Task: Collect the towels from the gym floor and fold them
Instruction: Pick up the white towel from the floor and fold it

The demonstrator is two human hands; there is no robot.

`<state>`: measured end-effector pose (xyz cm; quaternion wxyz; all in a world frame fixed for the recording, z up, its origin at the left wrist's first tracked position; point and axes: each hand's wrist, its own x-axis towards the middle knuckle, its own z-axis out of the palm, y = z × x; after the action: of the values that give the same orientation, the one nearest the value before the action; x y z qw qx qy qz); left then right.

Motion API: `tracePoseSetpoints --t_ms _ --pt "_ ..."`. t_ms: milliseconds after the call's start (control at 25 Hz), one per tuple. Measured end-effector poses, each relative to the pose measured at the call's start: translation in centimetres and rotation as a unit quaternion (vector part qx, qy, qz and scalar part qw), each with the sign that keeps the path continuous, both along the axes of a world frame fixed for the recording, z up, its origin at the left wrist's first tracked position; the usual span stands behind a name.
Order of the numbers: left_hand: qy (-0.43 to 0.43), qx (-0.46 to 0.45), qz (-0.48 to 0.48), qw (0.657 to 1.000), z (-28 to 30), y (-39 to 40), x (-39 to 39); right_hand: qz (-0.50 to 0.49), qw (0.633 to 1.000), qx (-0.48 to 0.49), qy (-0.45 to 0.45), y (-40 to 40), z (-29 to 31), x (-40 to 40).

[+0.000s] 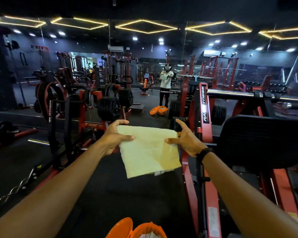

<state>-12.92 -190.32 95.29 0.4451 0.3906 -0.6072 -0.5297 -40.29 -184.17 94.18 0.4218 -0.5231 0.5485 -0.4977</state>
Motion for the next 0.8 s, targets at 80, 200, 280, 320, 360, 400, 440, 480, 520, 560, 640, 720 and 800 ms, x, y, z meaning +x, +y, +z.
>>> tracePoseSetpoints --t_ms 80,200,280,320,360,400,440,480,520,560,640,720,800 --pt "-0.104 -0.053 -0.012 0.993 -0.2 -0.4 0.3 0.011 0.997 -0.009 0.082 0.2 0.6 -0.4" --pt "-0.208 -0.11 -0.018 0.972 0.0 -0.3 -0.2 0.029 0.965 -0.026 0.258 0.1 1.1 -0.5" --pt "-0.27 -0.164 0.013 0.949 0.0 -0.4 -1.1 0.009 0.951 -0.062 0.304 0.1 1.1 -0.3" --pt "-0.276 -0.179 0.029 0.944 0.0 -0.4 -1.4 0.016 0.95 -0.081 0.301 0.0 1.1 -0.4" --pt "-0.244 -0.164 0.031 0.955 0.0 -0.4 -1.6 0.036 0.958 -0.082 0.271 0.1 1.0 -0.5" --pt "-0.183 -0.122 0.02 0.975 0.2 -0.4 -1.7 0.058 0.975 -0.059 0.207 0.2 1.0 -0.5" --pt "-0.114 -0.072 -0.005 0.991 0.2 -0.3 -1.8 0.078 0.988 -0.019 0.133 0.3 0.8 -0.5" --pt "-0.056 -0.032 -0.029 0.997 0.2 -0.1 -2.0 0.093 0.993 0.023 0.073 0.3 0.6 -0.4" --pt "-0.024 -0.008 -0.045 0.999 0.3 0.0 -2.1 0.1 0.993 0.054 0.036 0.2 0.3 -0.4" --pt "-0.005 0.014 -0.059 0.998 0.3 0.2 -2.2 0.104 0.991 0.081 0.009 0.0 0.1 -0.6" --pt "0.006 0.046 -0.075 0.996 0.4 0.6 -2.4 0.113 0.985 0.129 -0.025 -0.2 0.0 -1.3" --pt "0.008 0.059 -0.082 0.995 0.2 0.8 -2.7 0.125 0.979 0.157 -0.032 -0.1 0.0 -1.9" --pt "0.004 0.062 -0.072 0.995 -0.1 0.8 -2.8 0.12 0.983 0.13 -0.042 -0.2 -0.5 -2.2"
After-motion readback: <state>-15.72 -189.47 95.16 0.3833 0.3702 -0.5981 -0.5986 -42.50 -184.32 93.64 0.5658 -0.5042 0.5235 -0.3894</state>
